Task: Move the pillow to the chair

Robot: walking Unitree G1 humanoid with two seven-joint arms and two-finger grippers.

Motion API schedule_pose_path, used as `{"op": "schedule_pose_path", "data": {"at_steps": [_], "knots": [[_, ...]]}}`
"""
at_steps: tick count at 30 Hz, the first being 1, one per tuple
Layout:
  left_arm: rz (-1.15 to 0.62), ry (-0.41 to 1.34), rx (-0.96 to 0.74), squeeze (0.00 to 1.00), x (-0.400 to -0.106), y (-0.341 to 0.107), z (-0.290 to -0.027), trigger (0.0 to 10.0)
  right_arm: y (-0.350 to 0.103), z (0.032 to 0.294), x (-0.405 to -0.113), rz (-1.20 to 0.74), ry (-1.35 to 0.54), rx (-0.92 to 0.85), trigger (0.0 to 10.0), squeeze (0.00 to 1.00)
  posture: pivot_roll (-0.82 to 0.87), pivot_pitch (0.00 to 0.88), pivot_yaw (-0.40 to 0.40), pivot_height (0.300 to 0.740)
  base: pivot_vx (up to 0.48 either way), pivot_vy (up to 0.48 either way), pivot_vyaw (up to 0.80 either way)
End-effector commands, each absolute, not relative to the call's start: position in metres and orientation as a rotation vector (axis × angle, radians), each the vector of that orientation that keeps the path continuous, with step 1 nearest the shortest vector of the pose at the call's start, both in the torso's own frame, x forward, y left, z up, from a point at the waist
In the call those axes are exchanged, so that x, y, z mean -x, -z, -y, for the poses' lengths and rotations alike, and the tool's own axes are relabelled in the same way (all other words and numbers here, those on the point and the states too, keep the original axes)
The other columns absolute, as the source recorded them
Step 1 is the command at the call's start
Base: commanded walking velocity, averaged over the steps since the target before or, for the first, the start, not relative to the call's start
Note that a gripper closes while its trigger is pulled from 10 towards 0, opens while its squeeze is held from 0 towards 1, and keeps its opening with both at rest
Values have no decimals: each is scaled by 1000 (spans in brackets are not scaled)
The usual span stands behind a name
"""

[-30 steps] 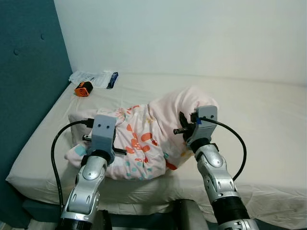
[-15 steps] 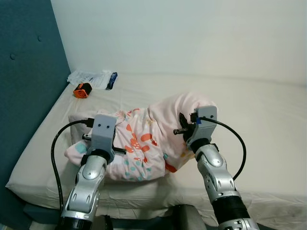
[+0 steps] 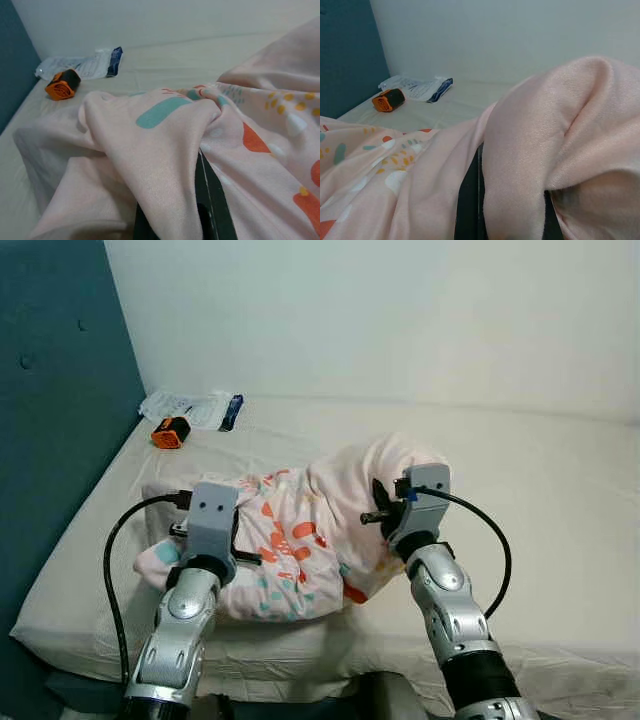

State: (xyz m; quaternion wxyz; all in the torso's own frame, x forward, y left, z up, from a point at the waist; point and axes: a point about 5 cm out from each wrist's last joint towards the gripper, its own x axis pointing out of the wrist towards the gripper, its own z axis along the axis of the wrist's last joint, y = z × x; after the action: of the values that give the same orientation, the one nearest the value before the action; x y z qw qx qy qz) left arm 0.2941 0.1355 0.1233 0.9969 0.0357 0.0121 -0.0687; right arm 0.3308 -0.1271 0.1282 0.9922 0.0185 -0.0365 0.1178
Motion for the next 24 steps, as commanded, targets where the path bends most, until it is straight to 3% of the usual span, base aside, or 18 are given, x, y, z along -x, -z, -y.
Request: {"op": "schedule_pose_path", "data": {"at_steps": [1, 24], "knots": [[36, 206, -45, 0, -295, -135, -122, 10000, -127, 117, -329, 79, -292, -15, 10000, 0, 37, 0, -105, 608, 0, 0, 0], [57, 143, -5, 0, -296, -137, -127, 10000, -123, 119, -331, 33, -280, -1, 10000, 0, 31, 0, -103, 658, 0, 0, 0]]}}
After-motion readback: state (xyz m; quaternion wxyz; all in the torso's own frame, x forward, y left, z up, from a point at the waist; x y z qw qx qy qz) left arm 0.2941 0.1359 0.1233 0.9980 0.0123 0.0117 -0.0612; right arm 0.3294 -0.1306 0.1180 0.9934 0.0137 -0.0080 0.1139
